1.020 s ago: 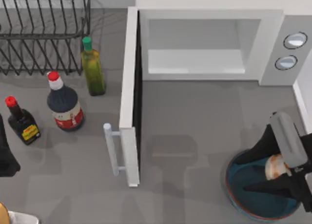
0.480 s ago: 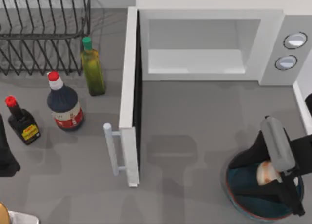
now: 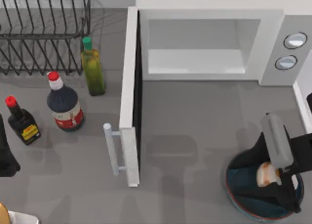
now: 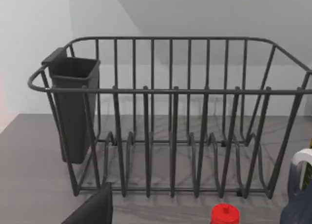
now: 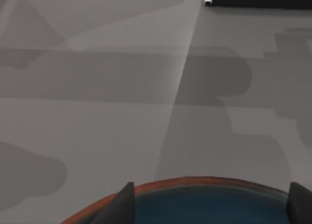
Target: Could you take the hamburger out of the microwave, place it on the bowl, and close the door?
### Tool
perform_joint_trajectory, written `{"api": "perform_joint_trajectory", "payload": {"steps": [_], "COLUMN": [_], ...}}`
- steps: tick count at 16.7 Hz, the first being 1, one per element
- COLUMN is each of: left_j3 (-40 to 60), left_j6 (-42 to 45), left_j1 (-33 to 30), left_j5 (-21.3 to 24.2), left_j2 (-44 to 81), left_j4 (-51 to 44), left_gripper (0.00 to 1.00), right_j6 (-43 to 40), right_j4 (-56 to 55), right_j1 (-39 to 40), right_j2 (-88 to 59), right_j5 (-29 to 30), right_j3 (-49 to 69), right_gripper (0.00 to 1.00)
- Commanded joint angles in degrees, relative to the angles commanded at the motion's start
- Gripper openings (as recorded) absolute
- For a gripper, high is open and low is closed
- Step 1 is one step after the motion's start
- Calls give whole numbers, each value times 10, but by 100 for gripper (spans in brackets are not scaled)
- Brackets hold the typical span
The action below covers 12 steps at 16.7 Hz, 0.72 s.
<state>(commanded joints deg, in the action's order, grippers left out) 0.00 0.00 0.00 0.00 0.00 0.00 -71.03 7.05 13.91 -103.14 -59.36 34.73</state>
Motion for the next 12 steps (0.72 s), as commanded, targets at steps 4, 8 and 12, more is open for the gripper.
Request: {"api": "perform_joint_trajectory", "payload": {"steps": [4, 8, 12], "left_j3": [0, 0, 0], "left_j6": [0, 0, 0], "left_j1": [0, 0, 0], "left_j5": [0, 0, 0], "left_j2": [0, 0, 0], "left_j4": [0, 0, 0], "left_gripper": [100, 100, 100], "right_j6": [0, 0, 0], "right_j4": [0, 0, 0], "right_j1": [0, 0, 0], "right_j2": [0, 0, 0], "right_j5": [0, 0, 0], "right_j3": [0, 0, 0], "right_gripper": [23, 53, 83]}}
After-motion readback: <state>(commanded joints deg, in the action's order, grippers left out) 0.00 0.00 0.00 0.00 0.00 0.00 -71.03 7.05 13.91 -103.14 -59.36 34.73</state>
